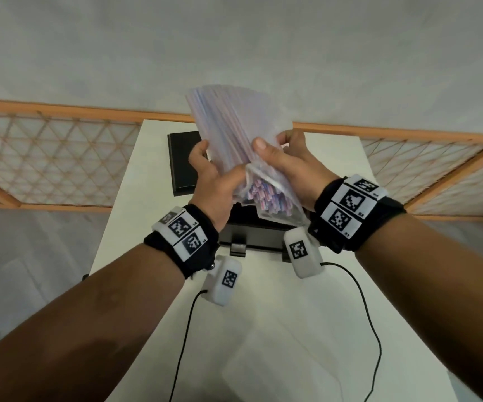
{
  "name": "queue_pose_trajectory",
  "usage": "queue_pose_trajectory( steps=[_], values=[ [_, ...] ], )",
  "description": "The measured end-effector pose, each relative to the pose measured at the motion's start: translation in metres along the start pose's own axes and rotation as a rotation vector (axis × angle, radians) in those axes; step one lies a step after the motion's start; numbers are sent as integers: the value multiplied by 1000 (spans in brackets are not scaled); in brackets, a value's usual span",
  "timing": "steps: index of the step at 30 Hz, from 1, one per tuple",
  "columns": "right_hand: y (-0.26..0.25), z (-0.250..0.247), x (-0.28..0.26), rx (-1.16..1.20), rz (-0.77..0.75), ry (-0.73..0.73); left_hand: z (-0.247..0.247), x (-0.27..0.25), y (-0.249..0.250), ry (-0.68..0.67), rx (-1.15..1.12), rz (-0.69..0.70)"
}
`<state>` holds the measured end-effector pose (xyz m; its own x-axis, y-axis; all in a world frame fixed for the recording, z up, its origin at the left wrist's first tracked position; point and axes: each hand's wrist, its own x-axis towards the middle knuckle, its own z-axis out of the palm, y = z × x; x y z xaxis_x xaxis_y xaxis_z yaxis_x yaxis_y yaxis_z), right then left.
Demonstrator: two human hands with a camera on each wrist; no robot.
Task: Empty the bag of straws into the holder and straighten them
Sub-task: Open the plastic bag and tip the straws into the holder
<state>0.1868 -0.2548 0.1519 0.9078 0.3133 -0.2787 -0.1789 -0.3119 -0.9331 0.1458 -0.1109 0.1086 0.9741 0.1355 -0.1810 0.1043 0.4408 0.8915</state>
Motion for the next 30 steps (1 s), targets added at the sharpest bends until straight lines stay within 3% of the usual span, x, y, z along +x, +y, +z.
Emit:
queue_pose_trajectory(
  steps=[4, 11, 15, 18, 25, 30],
  values=[
    [10, -16, 3, 23, 5, -15, 0, 0, -4, -107, 165, 51],
    [16, -27, 4, -101, -206, 16, -16, 18, 7, -279, 526, 90],
    [22, -24, 8, -225, -293, 111, -24, 34, 17, -315, 761, 192],
    [32, -18, 7, -285, -334, 119, -25, 36, 18, -301, 801, 207],
    [69, -21, 4, -423, -180, 185, -30, 21, -1, -213, 980, 67],
    [81, -15, -8, -528, -117, 89, -41, 18, -11, -323, 1223, -66]
  ],
)
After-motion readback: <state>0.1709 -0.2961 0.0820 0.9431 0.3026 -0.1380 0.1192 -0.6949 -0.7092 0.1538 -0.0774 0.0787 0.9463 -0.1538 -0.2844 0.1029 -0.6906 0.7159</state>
